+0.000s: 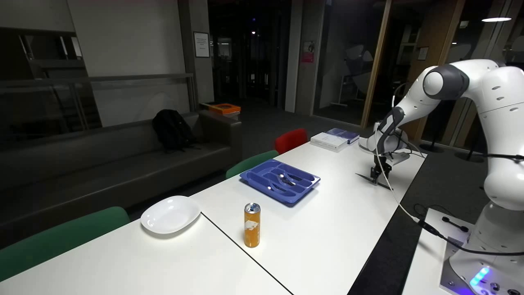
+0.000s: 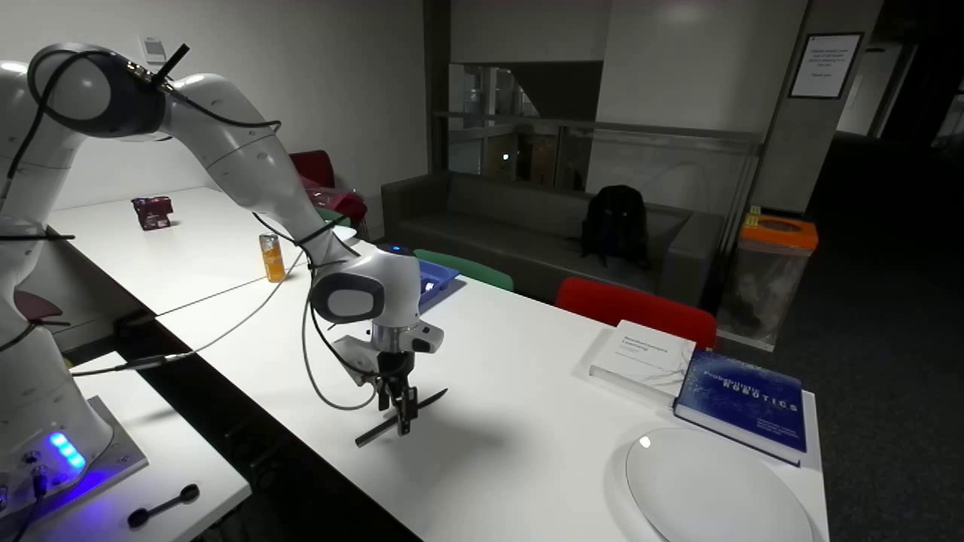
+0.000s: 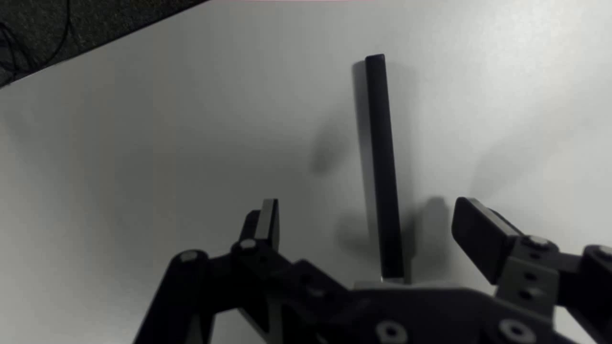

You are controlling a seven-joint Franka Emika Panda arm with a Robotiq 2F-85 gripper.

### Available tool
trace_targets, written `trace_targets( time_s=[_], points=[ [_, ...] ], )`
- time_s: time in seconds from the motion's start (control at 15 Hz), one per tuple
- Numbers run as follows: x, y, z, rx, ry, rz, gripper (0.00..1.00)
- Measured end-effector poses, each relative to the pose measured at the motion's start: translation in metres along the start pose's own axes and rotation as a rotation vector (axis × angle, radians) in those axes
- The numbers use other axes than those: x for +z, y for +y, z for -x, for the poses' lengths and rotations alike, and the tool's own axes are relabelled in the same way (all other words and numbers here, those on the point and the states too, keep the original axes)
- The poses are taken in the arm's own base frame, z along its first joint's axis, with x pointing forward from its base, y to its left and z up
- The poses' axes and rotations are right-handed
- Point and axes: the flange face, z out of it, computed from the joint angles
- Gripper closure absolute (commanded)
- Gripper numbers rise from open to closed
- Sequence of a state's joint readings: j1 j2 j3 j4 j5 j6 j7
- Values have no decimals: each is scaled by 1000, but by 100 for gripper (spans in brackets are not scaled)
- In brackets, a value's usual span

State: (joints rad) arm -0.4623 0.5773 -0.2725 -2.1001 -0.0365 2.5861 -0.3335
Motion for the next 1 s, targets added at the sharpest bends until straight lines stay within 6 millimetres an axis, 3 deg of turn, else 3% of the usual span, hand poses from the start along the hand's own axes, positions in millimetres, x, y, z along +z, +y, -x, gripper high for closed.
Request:
trace_targets(
  time_s=[0.6,0.73,1.0],
  points=[
    [3,9,-4,-20,-15,-3,1],
    [3,8,-3,-26,-22,-6,9],
    [4,6,-4,-34,-27,-10,40]
  ],
)
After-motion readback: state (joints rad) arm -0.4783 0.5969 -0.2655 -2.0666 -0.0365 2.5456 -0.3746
